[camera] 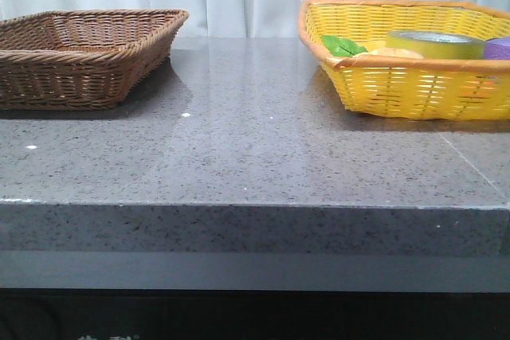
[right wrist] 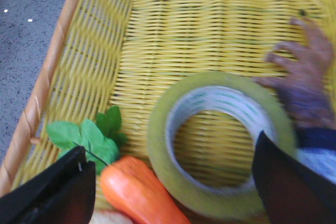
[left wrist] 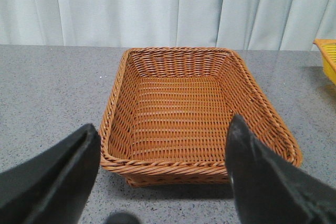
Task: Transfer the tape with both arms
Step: 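Lower the right gripper into the yellow basket onto the tape roll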
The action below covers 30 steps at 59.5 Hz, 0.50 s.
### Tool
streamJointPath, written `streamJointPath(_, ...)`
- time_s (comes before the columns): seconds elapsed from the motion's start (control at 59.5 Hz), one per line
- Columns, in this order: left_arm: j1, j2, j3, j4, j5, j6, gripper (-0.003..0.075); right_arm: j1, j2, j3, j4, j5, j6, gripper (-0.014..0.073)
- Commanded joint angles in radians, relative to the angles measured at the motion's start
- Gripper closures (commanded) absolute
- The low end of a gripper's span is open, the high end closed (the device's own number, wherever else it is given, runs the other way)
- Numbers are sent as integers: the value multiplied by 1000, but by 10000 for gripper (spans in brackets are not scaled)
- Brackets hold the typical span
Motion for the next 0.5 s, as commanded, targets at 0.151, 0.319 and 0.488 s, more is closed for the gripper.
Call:
streamJointPath(0.151, -1, 10, -35, 1, -85, -9, 230, 21, 122, -158, 41, 35, -2, -30)
streamJointPath(0.319, -1, 10, -35, 1, -85, -9, 230, 17, 164, -168, 41, 35, -2, -30)
streamJointPath(0.488, -1, 10, -35, 1, -85, -9, 230, 17, 196, -168, 41, 32, -2, -25)
